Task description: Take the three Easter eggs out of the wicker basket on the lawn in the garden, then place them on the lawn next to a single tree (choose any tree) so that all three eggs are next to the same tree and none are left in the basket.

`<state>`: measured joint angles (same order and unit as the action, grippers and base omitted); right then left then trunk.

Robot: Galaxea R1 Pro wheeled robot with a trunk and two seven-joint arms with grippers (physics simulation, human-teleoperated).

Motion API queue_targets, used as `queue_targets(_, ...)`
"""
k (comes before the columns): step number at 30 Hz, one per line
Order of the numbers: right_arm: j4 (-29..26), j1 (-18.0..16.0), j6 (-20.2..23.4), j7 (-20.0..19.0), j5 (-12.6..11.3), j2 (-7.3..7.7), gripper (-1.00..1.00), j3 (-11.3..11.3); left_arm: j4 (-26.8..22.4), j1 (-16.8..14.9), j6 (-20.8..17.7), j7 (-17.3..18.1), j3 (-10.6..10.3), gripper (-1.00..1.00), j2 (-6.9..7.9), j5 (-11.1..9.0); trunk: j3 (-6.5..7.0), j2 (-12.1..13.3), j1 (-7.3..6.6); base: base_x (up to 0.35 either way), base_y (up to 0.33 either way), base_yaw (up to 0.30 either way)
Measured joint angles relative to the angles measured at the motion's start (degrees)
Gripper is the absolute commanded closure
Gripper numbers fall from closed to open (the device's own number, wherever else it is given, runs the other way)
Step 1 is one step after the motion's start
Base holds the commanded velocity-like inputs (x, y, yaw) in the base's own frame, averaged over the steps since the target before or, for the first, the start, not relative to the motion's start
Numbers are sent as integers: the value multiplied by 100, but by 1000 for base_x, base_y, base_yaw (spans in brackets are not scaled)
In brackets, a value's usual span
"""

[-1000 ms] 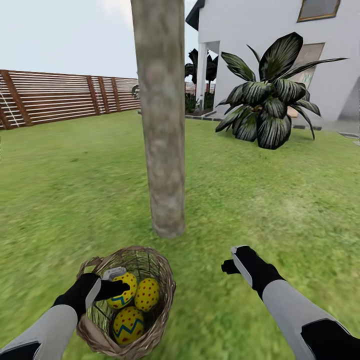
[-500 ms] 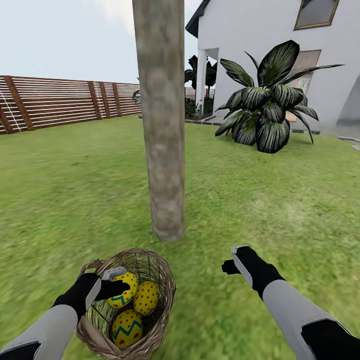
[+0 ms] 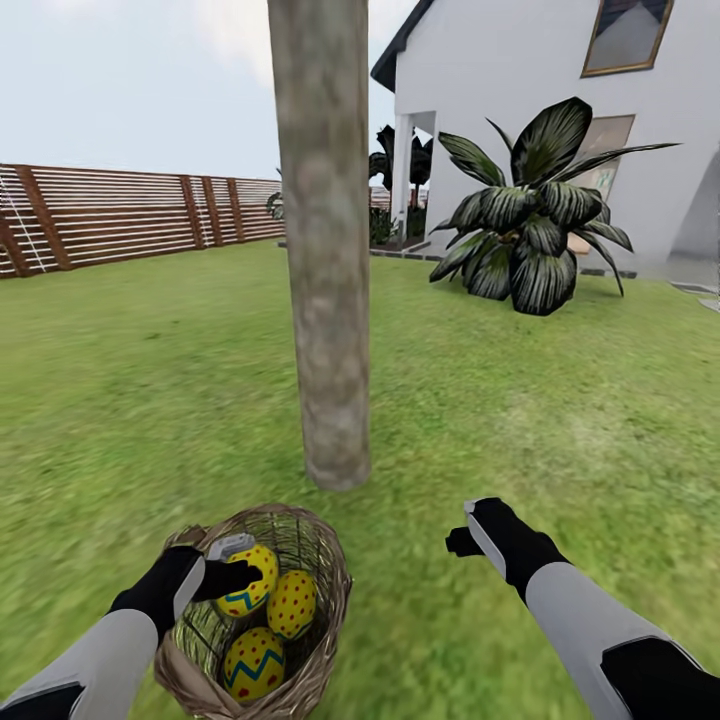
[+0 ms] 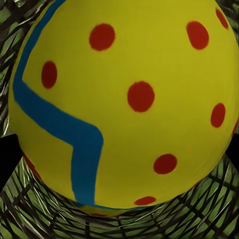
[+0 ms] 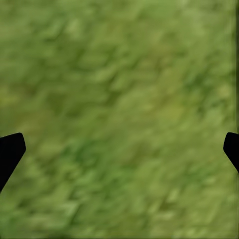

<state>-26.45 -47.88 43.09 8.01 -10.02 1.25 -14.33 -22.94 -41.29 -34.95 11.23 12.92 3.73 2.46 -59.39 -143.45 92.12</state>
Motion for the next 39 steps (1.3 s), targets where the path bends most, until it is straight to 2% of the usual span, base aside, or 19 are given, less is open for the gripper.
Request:
queue_targets(17, 0, 0, 0, 0, -2, -2, -100, 0, 113, 0, -7, -6, 0, 100, 0, 7, 377, 23, -44, 0, 0, 0)
queue_targets(24, -34, 0, -9, 0, -36, 0, -100, 17, 111, 0, -7, 0, 0, 100, 0, 7, 503, 303, -197, 0, 0, 0)
queue_targets(30, -35, 1, -9, 0, -33, 0, -100, 18, 106, 3, 36, 4, 2, 100, -61, -7, 503, 304, -197, -4, 0, 0)
queue_targets(39, -35, 1, -9, 0, -17, 0, -100, 15, 106, 2, 28, 3, 2, 100, -69, 0, 503, 304, -194, -303, 0, 0)
